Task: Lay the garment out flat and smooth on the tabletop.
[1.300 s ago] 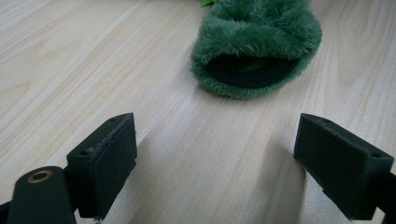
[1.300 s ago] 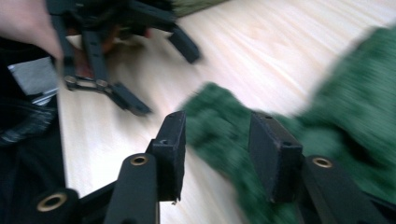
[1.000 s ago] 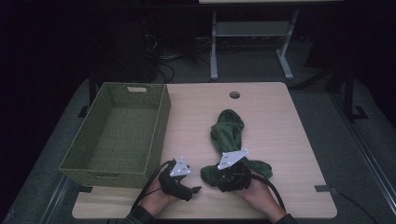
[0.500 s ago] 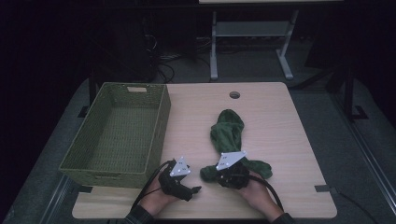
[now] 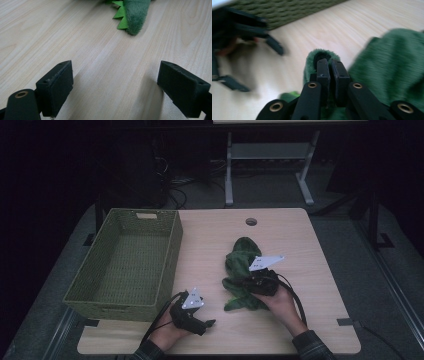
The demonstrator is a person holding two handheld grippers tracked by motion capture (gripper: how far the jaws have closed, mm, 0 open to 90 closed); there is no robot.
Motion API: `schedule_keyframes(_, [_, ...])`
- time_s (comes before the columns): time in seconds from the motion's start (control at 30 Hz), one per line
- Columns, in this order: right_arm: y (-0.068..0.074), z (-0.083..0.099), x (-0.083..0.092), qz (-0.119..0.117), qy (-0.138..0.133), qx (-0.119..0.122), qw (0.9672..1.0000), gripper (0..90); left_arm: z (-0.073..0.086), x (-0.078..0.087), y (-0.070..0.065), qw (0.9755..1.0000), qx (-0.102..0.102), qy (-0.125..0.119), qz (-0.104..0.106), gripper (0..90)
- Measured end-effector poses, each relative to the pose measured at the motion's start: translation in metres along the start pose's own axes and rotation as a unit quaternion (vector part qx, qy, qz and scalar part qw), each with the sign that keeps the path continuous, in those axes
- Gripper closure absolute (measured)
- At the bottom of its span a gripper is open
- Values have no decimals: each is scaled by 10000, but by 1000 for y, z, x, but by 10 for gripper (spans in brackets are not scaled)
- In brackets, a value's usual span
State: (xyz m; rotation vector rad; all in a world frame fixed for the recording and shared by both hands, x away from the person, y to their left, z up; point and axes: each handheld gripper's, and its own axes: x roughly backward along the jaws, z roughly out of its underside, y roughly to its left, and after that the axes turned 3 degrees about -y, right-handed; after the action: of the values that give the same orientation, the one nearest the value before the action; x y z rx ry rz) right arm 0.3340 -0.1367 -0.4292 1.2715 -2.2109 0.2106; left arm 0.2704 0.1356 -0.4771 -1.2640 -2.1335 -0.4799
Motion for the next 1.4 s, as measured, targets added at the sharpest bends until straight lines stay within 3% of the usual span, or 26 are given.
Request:
schedule_keyframes(0.13, [-13,-2,1,245,-48,-66,9997,846,0,0,0,10000,3,-1,0,126])
schedule_keyframes(0.33, [-28,2,4,875,19,-11,9962,798,0,0,0,10000,19,-5,11,126])
schedule_keyframes(0.47, [-31,2,14,974,-121,-55,9952,796,0,-1,0,10000,27,-19,15,126])
schedule_keyframes(0.6, [-25,-2,24,678,-205,-58,9975,765,0,-1,0,10000,14,-24,11,126])
schedule_keyframes(0.63, [-19,-3,26,453,-234,6,9987,746,0,-1,0,10000,13,-24,11,126])
schedule_keyframes(0.7, [-9,-4,26,221,-208,130,9995,736,0,-1,0,10000,19,-31,12,126])
schedule_keyframes(0.93, [36,-1,11,-438,158,615,9970,687,0,-1,0,10000,42,-42,13,126])
schedule_keyframes(1.07, [48,5,-3,-428,478,931,9936,631,0,-1,-1,10000,47,-38,9,126])
schedule_keyframes(1.2, [53,11,-18,-439,718,1048,9909,590,0,-1,0,10000,40,-36,9,126])
schedule_keyframes(1.3, [52,15,-27,-382,863,1011,9904,619,0,-1,0,10000,-5,-14,2,126])
schedule_keyframes(1.37, [50,15,-29,-322,854,1076,9900,705,0,0,0,10000,-19,-12,-4,126])
schedule_keyframes(1.4, [49,15,-29,-333,857,997,9908,732,0,0,1,10000,-35,-10,-8,126])
